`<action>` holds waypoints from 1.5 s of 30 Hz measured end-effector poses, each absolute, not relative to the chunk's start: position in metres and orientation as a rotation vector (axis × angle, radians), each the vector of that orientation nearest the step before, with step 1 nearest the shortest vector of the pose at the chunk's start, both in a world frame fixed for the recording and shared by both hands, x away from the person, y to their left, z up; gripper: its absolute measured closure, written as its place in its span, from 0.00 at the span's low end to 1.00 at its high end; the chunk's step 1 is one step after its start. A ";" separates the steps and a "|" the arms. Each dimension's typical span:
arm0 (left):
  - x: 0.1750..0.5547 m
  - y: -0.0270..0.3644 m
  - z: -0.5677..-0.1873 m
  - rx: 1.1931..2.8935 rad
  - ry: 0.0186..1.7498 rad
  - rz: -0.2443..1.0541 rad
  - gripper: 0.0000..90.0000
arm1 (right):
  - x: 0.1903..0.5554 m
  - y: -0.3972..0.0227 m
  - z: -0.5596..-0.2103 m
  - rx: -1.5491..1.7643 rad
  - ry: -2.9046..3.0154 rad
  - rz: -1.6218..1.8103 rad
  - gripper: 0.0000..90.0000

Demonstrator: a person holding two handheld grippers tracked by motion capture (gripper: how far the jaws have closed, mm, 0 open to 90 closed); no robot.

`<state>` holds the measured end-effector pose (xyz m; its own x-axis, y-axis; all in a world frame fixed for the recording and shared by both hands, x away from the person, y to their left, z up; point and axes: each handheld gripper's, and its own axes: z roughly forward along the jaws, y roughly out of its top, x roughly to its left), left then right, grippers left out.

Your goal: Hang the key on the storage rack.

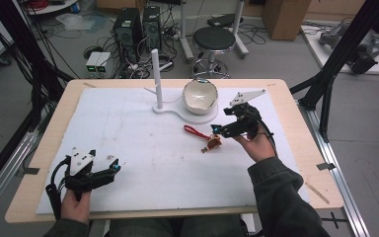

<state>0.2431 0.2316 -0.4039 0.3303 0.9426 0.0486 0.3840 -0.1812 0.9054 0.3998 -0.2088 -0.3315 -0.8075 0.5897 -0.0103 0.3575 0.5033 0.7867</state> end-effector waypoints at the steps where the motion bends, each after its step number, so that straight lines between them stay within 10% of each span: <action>1: 0.243 0.232 -0.404 1.737 1.192 0.818 0.22 | 0.402 -0.207 -0.332 0.801 2.481 1.189 0.19; 45: 0.243 0.233 -0.404 1.739 1.192 0.811 0.22 | 0.449 -0.155 -0.399 0.855 2.788 0.793 0.67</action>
<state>0.2432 0.2330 -0.4038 0.3336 0.9417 0.0444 0.3871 -0.1797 0.9044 0.4490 -0.1554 -0.3985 -0.8334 0.5514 0.0379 0.4888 0.7034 0.5160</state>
